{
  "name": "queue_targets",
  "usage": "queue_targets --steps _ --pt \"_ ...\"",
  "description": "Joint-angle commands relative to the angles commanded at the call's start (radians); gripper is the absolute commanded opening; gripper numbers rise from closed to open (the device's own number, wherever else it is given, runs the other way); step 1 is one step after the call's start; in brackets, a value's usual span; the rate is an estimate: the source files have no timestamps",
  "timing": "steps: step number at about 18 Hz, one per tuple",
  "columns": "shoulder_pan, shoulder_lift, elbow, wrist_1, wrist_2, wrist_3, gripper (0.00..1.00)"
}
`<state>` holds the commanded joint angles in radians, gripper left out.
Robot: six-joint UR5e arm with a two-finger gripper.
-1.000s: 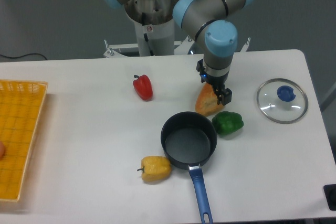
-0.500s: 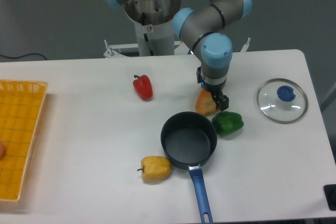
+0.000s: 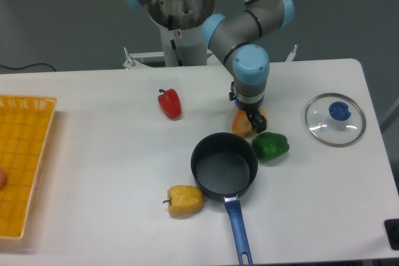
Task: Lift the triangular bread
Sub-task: 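Close the gripper on the triangular bread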
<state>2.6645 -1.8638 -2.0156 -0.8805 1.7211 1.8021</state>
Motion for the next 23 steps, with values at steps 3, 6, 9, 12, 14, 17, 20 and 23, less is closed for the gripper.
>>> queue_targets --steps 3,6,9,12,14,17,20,23 --pt "0.002 0.002 -0.002 0.0 -0.002 0.01 1.0" --pt "0.0 0.002 -0.002 0.002 -0.002 0.011 1.0" --pt "-0.001 0.003 -0.003 0.002 -0.002 0.011 1.0" --pt "-0.003 0.003 -0.003 0.003 0.0 0.013 1.0" --pt "-0.003 0.002 -0.003 0.003 0.0 0.013 0.92" --pt "-0.005 0.0 0.003 0.003 0.002 0.023 0.79" --pt "-0.008 -0.005 0.002 0.003 0.037 0.023 0.78" --pt "-0.009 -0.005 0.002 0.003 0.044 0.023 0.77"
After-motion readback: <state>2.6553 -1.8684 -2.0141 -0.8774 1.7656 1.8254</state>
